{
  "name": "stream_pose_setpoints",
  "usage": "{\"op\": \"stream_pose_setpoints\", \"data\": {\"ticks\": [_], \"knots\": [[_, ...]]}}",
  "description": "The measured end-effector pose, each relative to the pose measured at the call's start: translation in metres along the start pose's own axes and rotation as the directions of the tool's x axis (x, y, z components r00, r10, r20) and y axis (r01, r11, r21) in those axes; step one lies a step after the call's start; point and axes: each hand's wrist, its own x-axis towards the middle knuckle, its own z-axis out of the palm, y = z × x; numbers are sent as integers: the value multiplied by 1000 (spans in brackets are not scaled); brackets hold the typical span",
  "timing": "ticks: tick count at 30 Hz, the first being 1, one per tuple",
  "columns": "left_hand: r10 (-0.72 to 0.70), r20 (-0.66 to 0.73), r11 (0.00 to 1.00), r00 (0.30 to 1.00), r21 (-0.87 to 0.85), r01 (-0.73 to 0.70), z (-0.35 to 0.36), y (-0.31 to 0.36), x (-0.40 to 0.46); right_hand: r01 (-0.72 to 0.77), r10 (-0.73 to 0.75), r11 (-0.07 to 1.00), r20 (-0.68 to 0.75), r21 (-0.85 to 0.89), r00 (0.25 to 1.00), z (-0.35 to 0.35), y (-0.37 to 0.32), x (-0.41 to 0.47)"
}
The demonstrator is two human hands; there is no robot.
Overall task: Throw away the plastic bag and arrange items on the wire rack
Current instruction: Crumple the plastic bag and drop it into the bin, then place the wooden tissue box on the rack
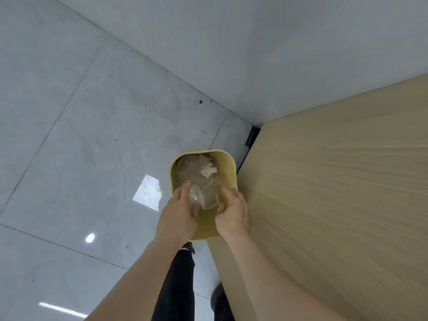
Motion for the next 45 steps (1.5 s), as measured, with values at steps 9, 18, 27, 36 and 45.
{"op": "stream_pose_setpoints", "data": {"ticks": [9,18,27,36,45], "knots": [[202,-83,945,976,279,-172,-83,68,-68,185,-180,962,43,-201,983,-93,-40,-88],[394,-179,860,901,418,-293,-142,173,-189,339,-357,929,-112,-150,927,-218,-28,-210],[572,-251,777,781,470,-418,-102,292,-331,467,-434,884,-406,-20,804,-337,79,-351],[648,-154,749,746,306,-588,23,371,-423,357,-211,928,-640,105,739,-391,249,-399],[514,-78,856,854,-18,-517,116,403,-454,155,142,878,-555,453,819,-396,380,-393]]}}
